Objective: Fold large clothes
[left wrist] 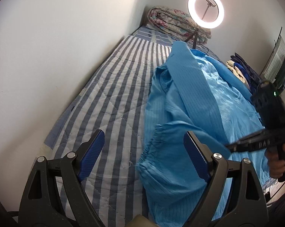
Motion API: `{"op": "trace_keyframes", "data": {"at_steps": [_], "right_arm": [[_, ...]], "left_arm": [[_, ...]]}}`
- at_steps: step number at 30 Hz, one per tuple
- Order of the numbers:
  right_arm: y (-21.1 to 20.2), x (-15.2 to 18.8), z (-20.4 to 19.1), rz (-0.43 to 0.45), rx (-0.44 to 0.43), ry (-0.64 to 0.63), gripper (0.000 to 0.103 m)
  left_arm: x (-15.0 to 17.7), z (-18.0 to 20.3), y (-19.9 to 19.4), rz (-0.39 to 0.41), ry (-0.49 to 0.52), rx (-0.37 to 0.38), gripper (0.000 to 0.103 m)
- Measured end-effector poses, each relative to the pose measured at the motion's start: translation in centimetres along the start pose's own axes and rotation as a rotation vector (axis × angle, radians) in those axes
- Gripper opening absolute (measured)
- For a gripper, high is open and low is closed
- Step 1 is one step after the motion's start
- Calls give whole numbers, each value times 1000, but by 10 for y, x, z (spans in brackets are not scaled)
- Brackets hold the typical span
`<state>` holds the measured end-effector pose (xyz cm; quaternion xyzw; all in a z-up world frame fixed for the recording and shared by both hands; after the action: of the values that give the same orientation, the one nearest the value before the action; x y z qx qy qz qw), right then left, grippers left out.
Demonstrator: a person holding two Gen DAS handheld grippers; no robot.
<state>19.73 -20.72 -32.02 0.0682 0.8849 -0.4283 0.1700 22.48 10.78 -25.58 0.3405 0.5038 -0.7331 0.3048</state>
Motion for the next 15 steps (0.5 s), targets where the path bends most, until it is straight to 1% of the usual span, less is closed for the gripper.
{"op": "trace_keyframes", "data": {"at_steps": [2, 4, 6, 9, 11, 13, 15], "right_arm": [[2, 14, 3, -40, 41, -47, 1], [-7, 20, 6, -39, 76, -84, 2], [-25, 17, 10, 6, 100, -99, 2], [-55, 2, 13, 90, 158, -140, 6], [-70, -12, 15, 137, 190, -146, 12], [-81, -24, 16, 173, 198, -136, 16], [-88, -33, 16, 189, 203, -146, 16]], "left_arm": [[1, 5, 3, -15, 5, 17, 88], [1, 12, 3, -19, 21, 35, 88], [-1, 20, 3, -14, 48, 52, 88], [-1, 32, 8, -28, 78, 75, 88], [2, 40, 16, -55, 93, 94, 88], [5, 48, 22, -78, 100, 114, 88], [9, 56, 26, -94, 108, 134, 88]]}}
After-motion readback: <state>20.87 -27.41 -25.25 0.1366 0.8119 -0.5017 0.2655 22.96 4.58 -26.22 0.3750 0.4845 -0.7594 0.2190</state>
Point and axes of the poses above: each gripper's, at about its wrist camera, not at the fingertips, and y roughly the way its jaws point, z to its right, x to its underside, the point moved 1 cm from there along y, roughly the way its jaws point, and after that the axes turned 12 degrees about z, right-handed, at the moved point
